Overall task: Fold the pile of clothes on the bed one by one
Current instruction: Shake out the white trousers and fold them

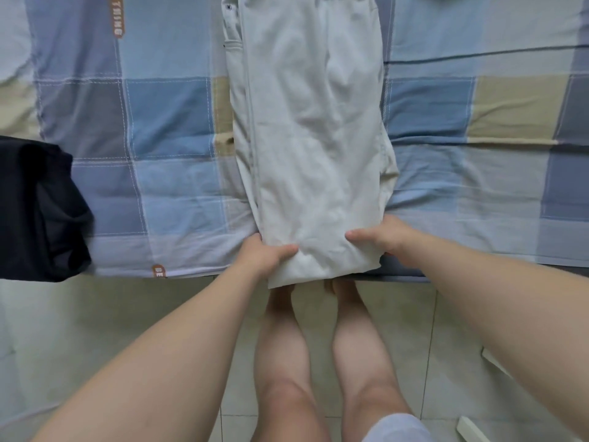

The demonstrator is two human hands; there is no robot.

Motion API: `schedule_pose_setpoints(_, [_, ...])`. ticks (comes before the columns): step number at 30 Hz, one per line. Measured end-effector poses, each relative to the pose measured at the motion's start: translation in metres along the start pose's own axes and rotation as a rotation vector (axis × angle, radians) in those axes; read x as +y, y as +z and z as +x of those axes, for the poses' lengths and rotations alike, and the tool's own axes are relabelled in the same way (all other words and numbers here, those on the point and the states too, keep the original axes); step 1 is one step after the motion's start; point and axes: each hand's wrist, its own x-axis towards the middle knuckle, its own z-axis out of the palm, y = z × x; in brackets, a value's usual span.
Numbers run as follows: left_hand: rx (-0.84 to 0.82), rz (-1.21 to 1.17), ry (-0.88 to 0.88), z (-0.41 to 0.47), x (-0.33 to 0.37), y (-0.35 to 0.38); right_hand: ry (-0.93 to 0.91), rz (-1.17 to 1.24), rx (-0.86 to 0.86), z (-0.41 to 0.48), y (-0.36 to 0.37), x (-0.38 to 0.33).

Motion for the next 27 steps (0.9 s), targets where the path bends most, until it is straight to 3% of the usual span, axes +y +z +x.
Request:
schedule_pose_setpoints(6, [-0.038, -0.012, -0.071, -0.055, 0.002, -0.008, 0.057, -0.042, 0.029, -0.059, 0.006, 0.009])
schedule_pose_setpoints(16, [-0.31, 0.01, -0.381, -0.186, -0.007, -0.041, 0.272, 0.01, -0.087, -0.202, -0.002, 0.02])
schedule_pose_setpoints(20, [-0.306, -0.197, -0.379, -0.198, 0.026, -0.06, 0.317, 0.196, -0.064, -0.219, -0.019, -0.023])
schedule_pose_setpoints(27, [-0.24, -0.597, -0.257, -0.166, 0.122, -0.078, 0.224, 0.48, -0.017, -0.175, -0.038, -0.14])
